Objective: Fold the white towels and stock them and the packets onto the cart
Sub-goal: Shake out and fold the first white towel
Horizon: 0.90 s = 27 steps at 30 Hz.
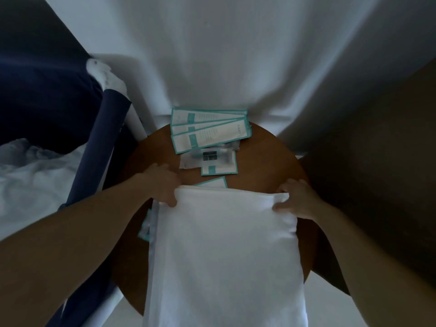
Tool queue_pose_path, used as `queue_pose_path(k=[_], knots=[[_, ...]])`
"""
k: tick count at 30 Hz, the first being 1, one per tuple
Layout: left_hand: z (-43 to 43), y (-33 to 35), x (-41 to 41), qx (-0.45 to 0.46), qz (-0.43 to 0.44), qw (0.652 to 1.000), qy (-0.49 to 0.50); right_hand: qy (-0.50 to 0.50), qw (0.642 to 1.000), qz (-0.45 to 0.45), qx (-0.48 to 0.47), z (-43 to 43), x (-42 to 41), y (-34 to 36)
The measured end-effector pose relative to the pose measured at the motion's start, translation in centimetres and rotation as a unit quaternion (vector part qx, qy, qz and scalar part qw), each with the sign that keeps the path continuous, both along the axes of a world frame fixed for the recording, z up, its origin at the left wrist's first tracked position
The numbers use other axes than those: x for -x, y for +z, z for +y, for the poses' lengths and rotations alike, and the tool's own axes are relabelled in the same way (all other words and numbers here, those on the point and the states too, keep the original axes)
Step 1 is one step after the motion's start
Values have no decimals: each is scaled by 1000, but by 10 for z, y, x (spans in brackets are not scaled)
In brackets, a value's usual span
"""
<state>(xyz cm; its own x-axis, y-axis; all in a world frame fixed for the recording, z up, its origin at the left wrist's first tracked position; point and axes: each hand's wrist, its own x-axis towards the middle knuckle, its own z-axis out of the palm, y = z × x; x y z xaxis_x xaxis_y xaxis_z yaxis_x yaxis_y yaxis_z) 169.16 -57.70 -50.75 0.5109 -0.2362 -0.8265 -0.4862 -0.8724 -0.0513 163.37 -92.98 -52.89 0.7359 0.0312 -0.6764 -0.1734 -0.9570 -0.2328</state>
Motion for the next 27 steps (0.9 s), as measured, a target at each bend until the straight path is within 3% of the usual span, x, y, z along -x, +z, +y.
queue_pose_path(k=[5,9,14,18,20,24,27], knots=[[-4,2,-2,-38,-50,998,-11,-21,997,-75,13,0,-9,12],[-2,-13,14,-43,-17,999,15,31,995,-72,59,20,-2,1],[14,-20,27,79,-88,981,155,56,988,-116,80,25,7,0],[18,-24,39,103,-139,951,256,67,992,-88,63,35,16,-6],[14,-27,53,148,-185,911,338,31,993,-90,69,38,20,-8],[9,-31,98,214,-245,760,563,-179,971,-160,0,44,32,-6],[12,-37,139,163,-210,720,641,-266,959,-92,-32,49,49,-8]])
